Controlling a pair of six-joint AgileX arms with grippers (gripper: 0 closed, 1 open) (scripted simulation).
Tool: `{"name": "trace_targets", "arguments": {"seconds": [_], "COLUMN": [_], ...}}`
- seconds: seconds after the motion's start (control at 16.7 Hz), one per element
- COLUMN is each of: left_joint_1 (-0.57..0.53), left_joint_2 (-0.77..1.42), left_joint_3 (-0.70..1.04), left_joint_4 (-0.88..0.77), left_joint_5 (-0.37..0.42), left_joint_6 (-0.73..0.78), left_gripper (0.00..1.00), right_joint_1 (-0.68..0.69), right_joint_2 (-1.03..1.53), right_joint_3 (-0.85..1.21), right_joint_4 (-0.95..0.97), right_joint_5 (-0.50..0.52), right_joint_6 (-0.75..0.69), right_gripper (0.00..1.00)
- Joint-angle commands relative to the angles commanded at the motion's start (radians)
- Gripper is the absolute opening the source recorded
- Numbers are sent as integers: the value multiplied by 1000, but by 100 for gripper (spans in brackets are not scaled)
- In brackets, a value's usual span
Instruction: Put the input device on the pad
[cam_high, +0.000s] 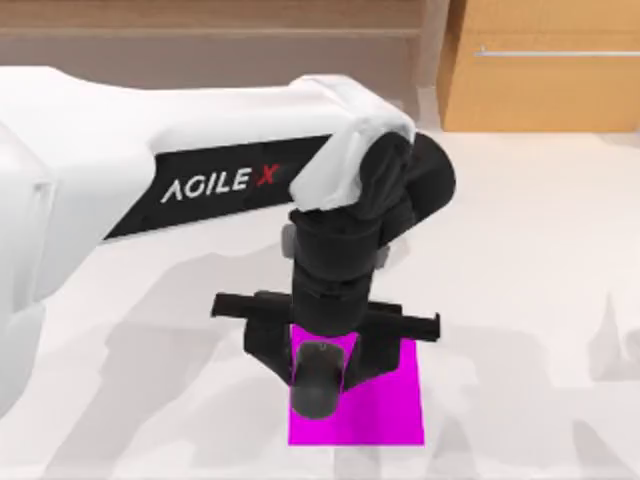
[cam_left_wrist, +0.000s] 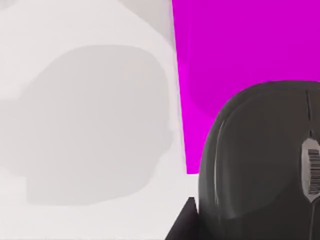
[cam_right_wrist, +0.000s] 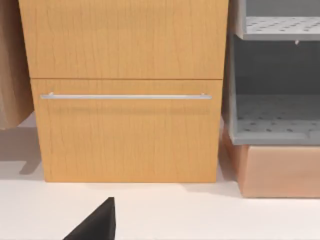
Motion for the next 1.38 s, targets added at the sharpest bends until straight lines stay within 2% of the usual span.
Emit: {"name": "trace_targets", "arguments": {"seconds": [0.18,0.3,0.78,1.38], "left_joint_1": [-27,-35,-32,-28], "left_joint_2": [-6,-9,2,34], "left_joint_3": [52,70,63,4], "left_joint_4": [53,72,74,108], "left_joint_5": [-37,-51,-46,30], "left_joint_6": [-139,-180,-178,-159], "left_gripper": [0,0,0,0], "right_joint_1": [0,0,0,0], "right_joint_2": [0,0,0,0], "right_joint_3": [0,0,0,0], "right_joint_4": [0,0,0,0], "right_joint_5": [0,0,0,0], "right_joint_6": [0,0,0,0], "right_gripper": [100,100,100,100]}}
